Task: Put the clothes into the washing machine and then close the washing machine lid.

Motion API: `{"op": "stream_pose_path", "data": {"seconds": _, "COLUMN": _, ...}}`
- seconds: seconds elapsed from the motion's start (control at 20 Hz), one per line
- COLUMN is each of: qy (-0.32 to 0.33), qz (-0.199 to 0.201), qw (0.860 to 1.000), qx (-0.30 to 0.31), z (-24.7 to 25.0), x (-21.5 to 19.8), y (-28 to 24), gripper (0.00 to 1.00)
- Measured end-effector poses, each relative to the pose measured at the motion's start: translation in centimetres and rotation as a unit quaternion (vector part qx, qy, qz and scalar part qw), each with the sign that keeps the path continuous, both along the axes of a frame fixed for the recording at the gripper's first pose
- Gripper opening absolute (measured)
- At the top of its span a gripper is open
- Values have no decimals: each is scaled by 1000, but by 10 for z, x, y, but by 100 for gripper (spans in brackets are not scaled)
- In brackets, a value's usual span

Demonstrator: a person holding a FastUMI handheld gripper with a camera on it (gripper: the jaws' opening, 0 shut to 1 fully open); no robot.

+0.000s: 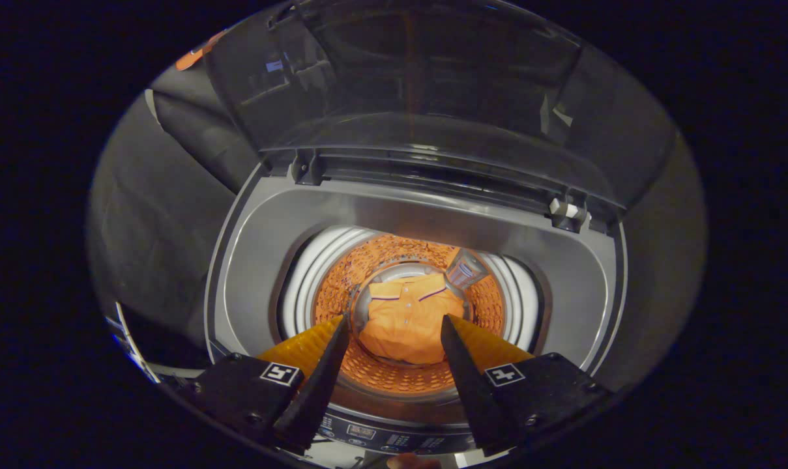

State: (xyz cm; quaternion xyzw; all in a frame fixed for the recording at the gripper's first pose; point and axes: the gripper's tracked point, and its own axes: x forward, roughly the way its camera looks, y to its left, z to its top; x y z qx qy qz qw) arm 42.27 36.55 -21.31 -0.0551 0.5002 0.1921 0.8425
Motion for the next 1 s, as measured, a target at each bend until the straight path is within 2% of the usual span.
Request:
{"op": "stream_pose_path", "data": {"seconds": 0.55, "qy": -21, "qz": -2, "qw": 1000, "qx": -1, "z": 29, "x": -11, "y": -12, "gripper": 89}}
{"op": "stream_pose_path", "data": {"seconds": 1.0, "qy": -74, "qz": -16, "qw": 996, "qx": 36, "z": 121, "x": -12, "y": -27, "gripper": 89}}
